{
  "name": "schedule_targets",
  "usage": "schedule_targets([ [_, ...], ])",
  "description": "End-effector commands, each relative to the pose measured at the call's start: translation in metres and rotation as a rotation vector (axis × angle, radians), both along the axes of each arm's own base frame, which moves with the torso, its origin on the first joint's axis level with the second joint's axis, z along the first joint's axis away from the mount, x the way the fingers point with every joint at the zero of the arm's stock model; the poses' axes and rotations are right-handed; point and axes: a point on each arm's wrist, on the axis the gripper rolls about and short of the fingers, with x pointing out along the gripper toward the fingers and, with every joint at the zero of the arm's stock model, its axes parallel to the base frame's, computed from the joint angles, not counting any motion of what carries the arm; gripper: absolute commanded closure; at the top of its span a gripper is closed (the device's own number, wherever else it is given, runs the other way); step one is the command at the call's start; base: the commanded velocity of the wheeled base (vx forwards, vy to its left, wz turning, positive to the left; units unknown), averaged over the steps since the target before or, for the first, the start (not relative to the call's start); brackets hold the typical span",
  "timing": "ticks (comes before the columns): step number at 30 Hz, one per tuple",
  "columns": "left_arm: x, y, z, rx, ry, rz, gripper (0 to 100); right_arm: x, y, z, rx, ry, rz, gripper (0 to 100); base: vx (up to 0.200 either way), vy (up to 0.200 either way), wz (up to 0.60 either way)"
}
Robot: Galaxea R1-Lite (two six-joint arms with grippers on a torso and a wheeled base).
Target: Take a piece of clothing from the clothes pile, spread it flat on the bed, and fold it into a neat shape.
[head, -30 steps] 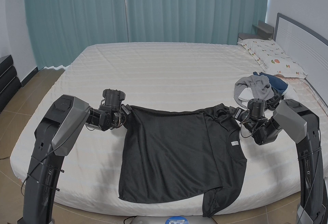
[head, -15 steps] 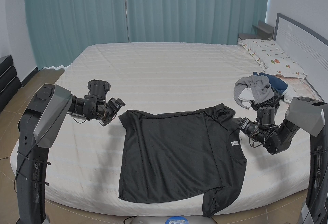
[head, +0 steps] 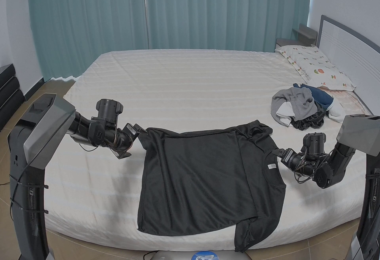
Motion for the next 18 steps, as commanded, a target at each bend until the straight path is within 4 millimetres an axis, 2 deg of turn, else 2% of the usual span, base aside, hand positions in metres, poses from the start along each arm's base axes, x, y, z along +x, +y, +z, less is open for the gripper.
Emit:
schedule_targets([
  [1,-0.059,0.002,0.018,-0.028,-0.052,-0.041,0,-0.033,-0.002,0.005,-0.003,0.068,0.006,0,0.0,0.0,0.0],
  [2,-0.062,0.001,0.018,-0.026,-0.055,-0.044,0,-0.034,-0.002,0.004,-0.003,0.072,0.004,0,0.0,0.0,0.0],
  [3,-0.077,-0.004,0.012,-0.025,-0.06,-0.062,0,-0.041,-0.003,0.004,-0.008,0.088,0.005,0,0.0,0.0,0.0],
  [4,-0.077,-0.004,0.012,-0.025,-0.06,-0.062,0,-0.041,-0.003,0.004,-0.008,0.088,0.005,0,0.0,0.0,0.0],
  [5,-0.097,-0.005,0.008,-0.03,-0.066,-0.067,0,-0.05,-0.005,0.007,-0.001,0.091,0.002,0,0.0,0.0,0.0],
  [6,-0.099,-0.005,0.009,-0.032,-0.067,-0.068,0,-0.051,-0.005,0.007,-0.001,0.093,0.0,0,0.0,0.0,0.0],
  [7,-0.117,-0.006,0.005,-0.036,-0.057,-0.077,0,-0.06,-0.007,0.004,0.013,0.106,0.016,0,0.0,0.0,0.0],
  [9,-0.132,-0.009,-0.001,-0.035,-0.042,-0.094,0,-0.069,-0.007,-0.003,0.047,0.124,0.046,0,0.0,0.0,0.0],
  [12,-0.146,-0.013,-0.009,-0.063,-0.015,-0.082,0,-0.072,-0.006,-0.01,0.095,0.097,0.072,0,0.0,0.0,0.0],
  [16,-0.152,-0.013,-0.015,-0.138,0.0,-0.021,0,-0.084,-0.006,-0.014,0.111,0.108,0.076,0,0.0,0.0,0.0],
  [18,-0.154,-0.013,-0.015,-0.137,-0.022,-0.024,0,-0.09,-0.005,-0.014,0.114,0.116,0.086,0,-0.2,0.0,0.0],
])
